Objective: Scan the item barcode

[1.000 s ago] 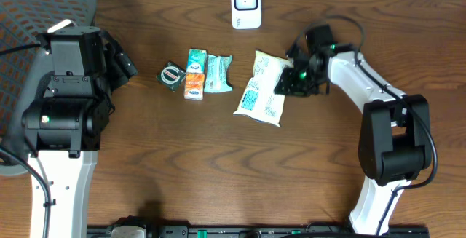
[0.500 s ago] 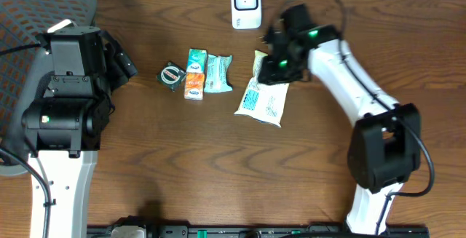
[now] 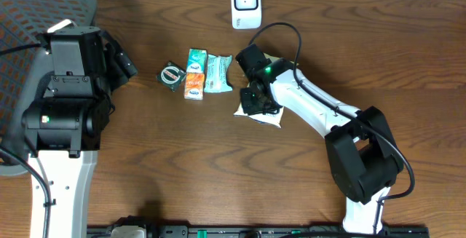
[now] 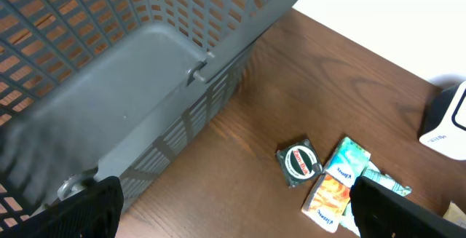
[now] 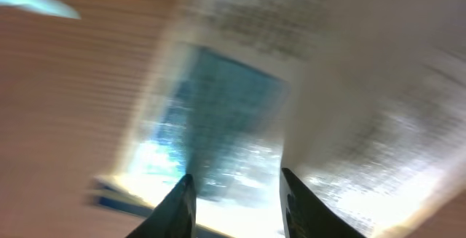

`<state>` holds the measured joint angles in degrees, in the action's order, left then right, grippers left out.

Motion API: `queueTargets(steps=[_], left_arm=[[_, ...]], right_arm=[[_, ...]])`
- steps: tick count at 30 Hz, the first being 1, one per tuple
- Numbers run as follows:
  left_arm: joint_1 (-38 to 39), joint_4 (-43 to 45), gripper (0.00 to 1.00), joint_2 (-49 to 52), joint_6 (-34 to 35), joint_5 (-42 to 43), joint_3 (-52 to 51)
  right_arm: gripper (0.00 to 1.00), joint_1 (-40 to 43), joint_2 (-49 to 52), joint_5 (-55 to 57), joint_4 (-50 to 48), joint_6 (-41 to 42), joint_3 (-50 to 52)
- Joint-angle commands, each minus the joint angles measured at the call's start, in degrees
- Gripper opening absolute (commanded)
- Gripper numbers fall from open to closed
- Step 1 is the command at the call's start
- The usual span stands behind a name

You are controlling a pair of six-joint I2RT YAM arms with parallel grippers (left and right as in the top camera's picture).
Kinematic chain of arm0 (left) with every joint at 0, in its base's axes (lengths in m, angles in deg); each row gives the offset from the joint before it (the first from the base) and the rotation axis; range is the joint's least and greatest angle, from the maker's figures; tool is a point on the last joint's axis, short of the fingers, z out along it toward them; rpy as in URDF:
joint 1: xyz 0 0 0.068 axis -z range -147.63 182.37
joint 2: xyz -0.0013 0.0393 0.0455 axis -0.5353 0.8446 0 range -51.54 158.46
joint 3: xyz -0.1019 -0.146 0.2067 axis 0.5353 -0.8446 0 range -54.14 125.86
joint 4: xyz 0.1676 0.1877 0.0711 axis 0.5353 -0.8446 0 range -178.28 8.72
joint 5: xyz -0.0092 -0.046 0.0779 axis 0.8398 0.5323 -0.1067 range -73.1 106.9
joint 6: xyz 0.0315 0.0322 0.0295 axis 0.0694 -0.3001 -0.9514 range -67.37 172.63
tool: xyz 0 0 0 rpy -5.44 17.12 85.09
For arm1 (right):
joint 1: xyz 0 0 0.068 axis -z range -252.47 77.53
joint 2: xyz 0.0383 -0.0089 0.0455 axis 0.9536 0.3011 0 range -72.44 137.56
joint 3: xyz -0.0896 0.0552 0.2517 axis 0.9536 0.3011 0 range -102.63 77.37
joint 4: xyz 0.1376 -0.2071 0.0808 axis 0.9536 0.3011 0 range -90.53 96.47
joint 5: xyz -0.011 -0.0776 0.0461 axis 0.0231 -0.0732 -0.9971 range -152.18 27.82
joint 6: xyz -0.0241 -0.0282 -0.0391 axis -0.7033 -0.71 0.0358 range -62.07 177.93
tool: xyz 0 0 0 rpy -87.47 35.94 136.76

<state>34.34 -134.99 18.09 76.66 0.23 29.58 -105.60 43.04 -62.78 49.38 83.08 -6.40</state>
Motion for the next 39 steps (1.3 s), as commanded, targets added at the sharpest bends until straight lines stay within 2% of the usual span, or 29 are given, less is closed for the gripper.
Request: queueTargets(steps=[1, 6, 9, 11, 14, 19, 22, 26, 30, 39], left_arm=[[-0.2, -0.07, 0.98, -0.42, 0.28, -0.57, 0.74], [-0.2, -0.07, 0.98, -0.42, 0.28, -0.57, 0.74], [-0.2, -0.07, 0.98, -0.42, 0.28, -0.57, 0.74], [-0.2, -0.07, 0.98, -0.42, 0.28, -0.57, 0.74], [-0.2, -0.07, 0.97, -0.42, 0.28, -0.57, 0.74], [-0.2, -0.07, 0.98, -0.42, 0.28, -0.57, 0.74], [-0.2, -0.07, 0.98, -0.42, 0.28, -0.57, 0.74], [-0.2, -0.07, 0.97, -0.42, 0.28, -0.57, 0.74], [-0.2, -0.07, 0.98, -0.42, 0.28, -0.57, 0.74], [-0.2, -0.07, 0.98, -0.42, 0.28, -0.57, 0.74]], right_arm=[[0.33, 2.95, -0.72, 14.01, 4.59, 6.47, 0.46], [0.25, 7.37, -1.33, 11.41, 11.28, 5.55, -3.98], [0.23, 7.63, -2.14, 2.47, 10.64, -2.71, -7.56], [0.21, 7.19, -2.47, -4.55, 8.59, -7.54, -9.88], [0.16, 5.81, -2.38, -11.34, 1.4, -8.04, -10.19], [0.11, 1.73, -0.28, -11.15, -5.16, -6.91, -8.37], [0.1, -0.52, 1.88, -7.76, -6.23, -3.91, -7.26], [0.02, -2.4, 5.55, -3.58, -6.19, -1.88, -5.49], [0.01, -2.03, 7.37, 0.63, -2.4, -0.31, -5.07], [0.02, 6.21, 0.55, 31.04, 19.08, 8.66, -7.67]])
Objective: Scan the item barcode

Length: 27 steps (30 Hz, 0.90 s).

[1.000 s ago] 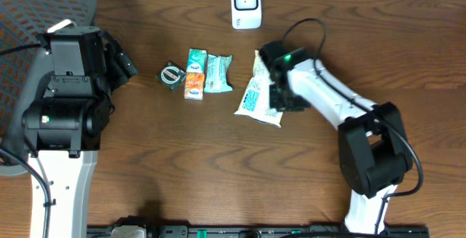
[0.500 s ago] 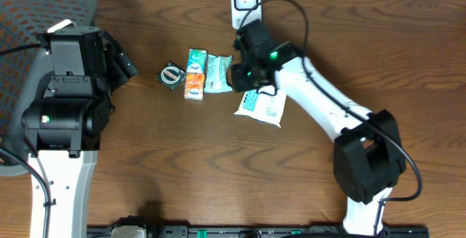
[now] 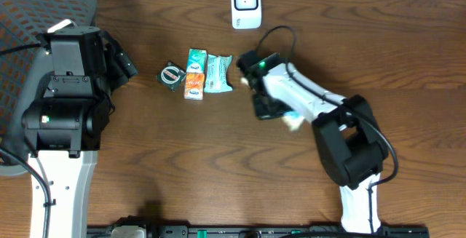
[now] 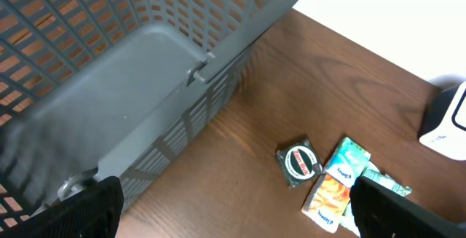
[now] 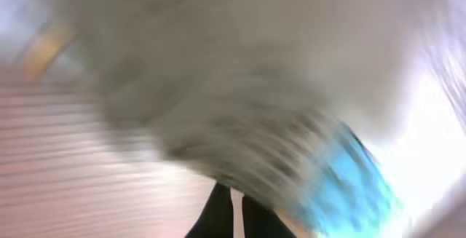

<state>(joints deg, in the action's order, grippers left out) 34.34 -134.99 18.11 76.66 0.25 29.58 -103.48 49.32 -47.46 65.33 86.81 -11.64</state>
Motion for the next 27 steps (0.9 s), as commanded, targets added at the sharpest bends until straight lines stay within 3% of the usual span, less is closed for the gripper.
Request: queueTargets(steps=[1, 4, 6, 8, 11, 16, 21, 24, 27], left_arm=[[-0.2, -0.07, 0.98, -0.44, 0.28, -0.59, 0.74], [-0.2, -0.07, 0.98, -0.44, 0.28, -0.59, 0.74], [-0.2, -0.07, 0.97, -0.44, 0.28, -0.59, 0.74], [-0.2, -0.07, 0.98, -0.44, 0.28, -0.59, 0.74], [-0.2, -0.07, 0.98, -0.44, 0.28, -0.59, 0.74], [-0.2, -0.07, 0.97, -0.44, 0.28, -0.59, 0.74], [-0.2, -0.07, 0.98, -0.44, 0.28, -0.59, 0.74], [-0.2, -0.07, 0.98, -0.44, 0.28, -0.59, 0.74], [-0.2, -0.07, 0.98, -0.44, 0.28, -0.59, 0.74]], right_arm=[[0.04, 4.94, -6.4, 16.9, 3.41, 4.96, -2.62], [0.07, 10.86, -10.86, 15.28, 3.04, 4.9, -4.0], [0.07, 14.36, -13.7, 3.15, 1.07, 2.32, -4.15], [0.07, 17.07, -15.06, -14.45, -1.27, -5.51, -4.15], [0.07, 17.66, -14.6, -24.5, -1.07, -12.15, -3.76], [0.07, 15.47, -12.94, -22.6, 2.99, -13.31, -1.27], [0.15, 12.61, -11.93, -18.99, 1.7, -13.31, 6.62], [0.21, 12.61, -11.91, -14.34, -1.75, -12.31, 10.97], [0.21, 13.73, -11.91, -13.33, -8.22, -9.4, 13.62]])
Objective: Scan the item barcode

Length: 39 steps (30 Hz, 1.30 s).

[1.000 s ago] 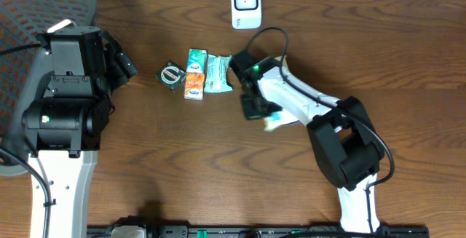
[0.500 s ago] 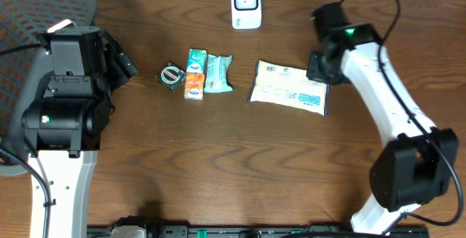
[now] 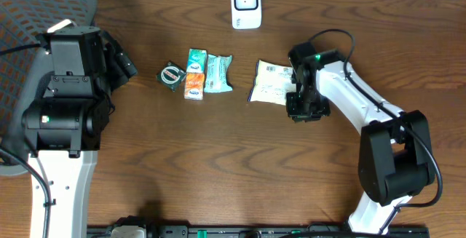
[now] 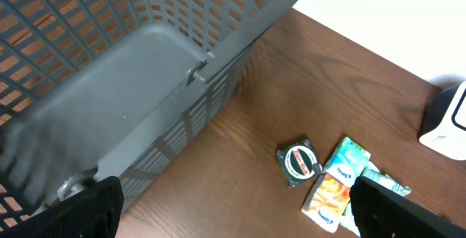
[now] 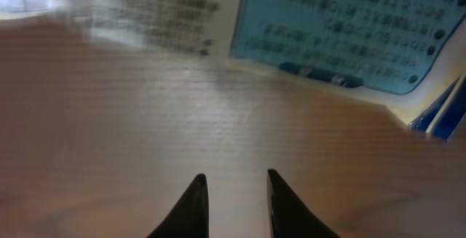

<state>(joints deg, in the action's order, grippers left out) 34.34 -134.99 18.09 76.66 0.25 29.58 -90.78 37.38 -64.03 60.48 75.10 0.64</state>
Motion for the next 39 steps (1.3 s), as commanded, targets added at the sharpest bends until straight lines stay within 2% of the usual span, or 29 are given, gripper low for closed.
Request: queueTargets(steps=[1, 6, 9, 12, 15, 17, 19, 23, 26, 32, 33, 39], left_arm=[[-0.2, -0.07, 0.98, -0.42, 0.28, -0.59, 0.74], [-0.2, -0.07, 0.98, -0.42, 0.31, -0.59, 0.74], [-0.2, -0.07, 0.98, -0.42, 0.28, -0.59, 0.74], [-0.2, -0.07, 0.98, -0.42, 0.28, -0.59, 0.74], [-0.2, -0.07, 0.98, -0.42, 0.28, -0.59, 0.74], [-0.2, -0.07, 0.98, -0.42, 0.28, -0.59, 0.74], [-0.2, -0.07, 0.98, -0.42, 0.28, -0.59, 0.74], [-0.2, -0.07, 0.98, -0.42, 0.28, -0.59, 0.74], [-0.2, -0.07, 0.98, -0.42, 0.28, -0.59, 0.74], [-0.2, -0.07, 0.98, -0.42, 0.28, -0.59, 0.74], [-0.2, -0.07, 0.98, -0.42, 0.28, -0.59, 0.74], [-0.2, -0.07, 0.98, -0.42, 0.28, -0.59, 0.74]], right_arm=[[0.2, 1.77, 0.02, 3.23, -6.62, 2.82, 2.08], [0.22, 4.98, 0.26, 4.44, -20.37, 4.0, 2.71], [0.24, 7.17, 0.35, 5.2, -31.95, 4.0, 2.36], [0.27, 8.94, 0.33, 0.09, -38.12, 4.0, -0.83], [0.31, 9.64, 0.33, -11.43, -38.18, 3.98, -6.95], [0.35, 9.57, 0.33, -14.86, -36.35, 3.98, -9.57], [0.54, 9.42, 0.33, -13.77, -33.42, 3.76, -11.15], [0.68, 9.79, 0.76, -6.51, -29.92, 3.8, -11.17], [0.78, 10.43, 2.75, -5.79, -29.51, 3.78, -11.06], [0.87, 10.69, 9.6, -7.1, -30.4, 3.37, -11.06], [0.89, 10.82, 11.8, -10.45, -31.61, 3.32, -11.06], [0.85, 11.23, 18.25, -23.32, -34.47, 3.34, -11.06]])
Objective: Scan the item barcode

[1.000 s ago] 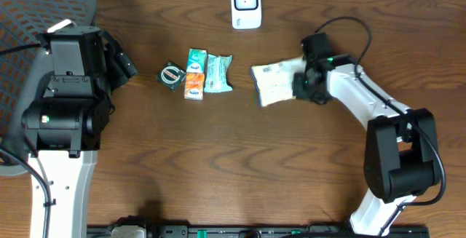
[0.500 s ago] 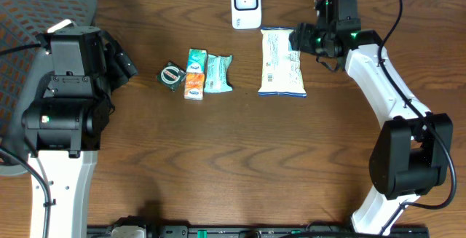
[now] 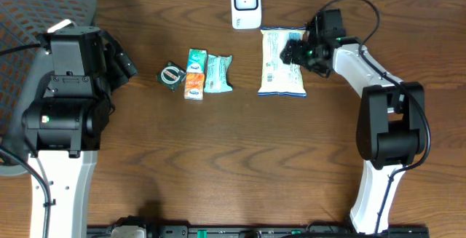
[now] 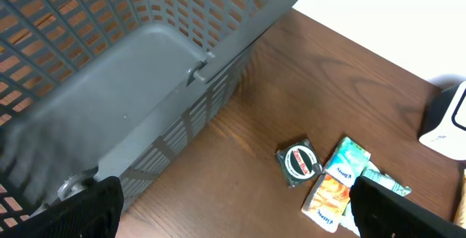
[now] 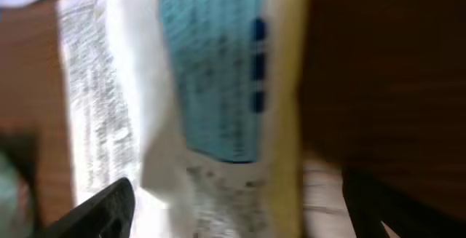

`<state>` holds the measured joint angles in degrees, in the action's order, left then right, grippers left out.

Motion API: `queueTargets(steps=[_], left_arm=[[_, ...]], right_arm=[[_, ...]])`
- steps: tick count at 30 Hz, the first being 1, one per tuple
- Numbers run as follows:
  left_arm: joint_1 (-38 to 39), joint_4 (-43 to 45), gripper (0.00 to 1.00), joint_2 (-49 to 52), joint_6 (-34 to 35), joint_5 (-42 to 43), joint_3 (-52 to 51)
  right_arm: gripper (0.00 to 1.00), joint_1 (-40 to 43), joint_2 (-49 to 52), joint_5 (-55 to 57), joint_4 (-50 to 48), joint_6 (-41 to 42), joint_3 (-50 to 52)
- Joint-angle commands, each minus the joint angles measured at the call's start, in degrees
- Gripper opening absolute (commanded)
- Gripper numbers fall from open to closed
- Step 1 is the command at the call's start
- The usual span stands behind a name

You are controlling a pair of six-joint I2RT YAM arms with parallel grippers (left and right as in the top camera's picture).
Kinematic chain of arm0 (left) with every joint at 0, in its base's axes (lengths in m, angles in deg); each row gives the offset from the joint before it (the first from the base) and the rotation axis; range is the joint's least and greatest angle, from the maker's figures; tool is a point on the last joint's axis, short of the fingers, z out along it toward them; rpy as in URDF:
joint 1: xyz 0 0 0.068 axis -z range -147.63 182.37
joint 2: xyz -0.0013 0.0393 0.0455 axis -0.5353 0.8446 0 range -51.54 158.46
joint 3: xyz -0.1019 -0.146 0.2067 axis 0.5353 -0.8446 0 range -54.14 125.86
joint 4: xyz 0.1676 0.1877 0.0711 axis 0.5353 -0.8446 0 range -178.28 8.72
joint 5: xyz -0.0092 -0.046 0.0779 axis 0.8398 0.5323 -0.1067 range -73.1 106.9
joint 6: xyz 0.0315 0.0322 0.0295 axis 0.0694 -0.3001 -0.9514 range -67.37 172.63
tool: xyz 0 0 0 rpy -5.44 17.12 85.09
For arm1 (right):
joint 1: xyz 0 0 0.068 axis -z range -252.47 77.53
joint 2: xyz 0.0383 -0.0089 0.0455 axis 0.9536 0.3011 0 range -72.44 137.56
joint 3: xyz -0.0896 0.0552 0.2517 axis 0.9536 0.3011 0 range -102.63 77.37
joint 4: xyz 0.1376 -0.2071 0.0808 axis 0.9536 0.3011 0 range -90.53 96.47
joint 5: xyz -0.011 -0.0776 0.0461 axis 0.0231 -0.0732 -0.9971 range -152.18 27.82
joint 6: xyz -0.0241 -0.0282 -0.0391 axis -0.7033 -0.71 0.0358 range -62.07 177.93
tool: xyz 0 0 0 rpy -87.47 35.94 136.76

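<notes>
The snack bag (image 3: 282, 63) lies flat on the table, printed white and blue back facing up, its top end just right of the white scanner (image 3: 246, 5). My right gripper (image 3: 298, 51) is at the bag's upper right edge, open wide. In the right wrist view the bag (image 5: 204, 85) lies blurred between the spread fingers (image 5: 109, 207), and the right gripper (image 5: 240, 216) holds nothing. My left gripper (image 4: 237, 209) is open at the far left, by the basket, with bare table between its fingers.
A grey mesh basket (image 4: 131, 63) fills the left edge. Left of the bag lie a round tin (image 3: 171, 75), an orange and teal tissue pack (image 3: 194, 74) and a teal packet (image 3: 217, 73). The table's back edge runs just behind the scanner.
The bag has moved back and now lies lengthwise beside the scanner. My right gripper went from right of and below the bag to its upper right edge and opened wider. The left arm is unchanged.
My right gripper was first over the bag at mid-table, fingers partly apart. Then its fingers were together and the bag lay under the arm, blurred. Later the bag lay closer to the scanner with the gripper beside it. Now it rests next to the scanner.
</notes>
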<state>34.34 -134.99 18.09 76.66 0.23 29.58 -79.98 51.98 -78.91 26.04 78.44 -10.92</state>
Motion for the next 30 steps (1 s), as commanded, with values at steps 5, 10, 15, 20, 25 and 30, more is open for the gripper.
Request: queueTargets(steps=[5, 10, 15, 20, 25, 30], left_arm=[[-0.2, -0.07, 0.98, -0.42, 0.28, -0.57, 0.74], [-0.2, -0.07, 0.98, -0.42, 0.28, -0.57, 0.74], [-0.2, -0.07, 0.98, -0.42, 0.28, -0.57, 0.74], [-0.2, -0.07, 0.98, -0.42, 0.28, -0.57, 0.74], [-0.2, -0.07, 0.98, -0.39, 0.28, -0.57, 0.74], [-0.2, -0.07, 0.98, -0.39, 0.28, -0.57, 0.74]], right_arm=[[0.58, -0.61, 5.81, -11.15, 0.07, 0.02, 0.5], [0.01, -0.63, 5.03, -17.92, 0.02, 0.02, 0.2], [0.01, 2.97, 0.94, -31.91, 0.09, 0.02, 0.0], [0.01, 5.9, -7.19, -43.15, 0.48, 0.02, 0.0], [0.01, 5.25, -15.32, -43.04, 0.76, 0.02, 0.0], [0.01, 2.99, -21.77, -34.23, -2.43, -2.05, 0.0]])
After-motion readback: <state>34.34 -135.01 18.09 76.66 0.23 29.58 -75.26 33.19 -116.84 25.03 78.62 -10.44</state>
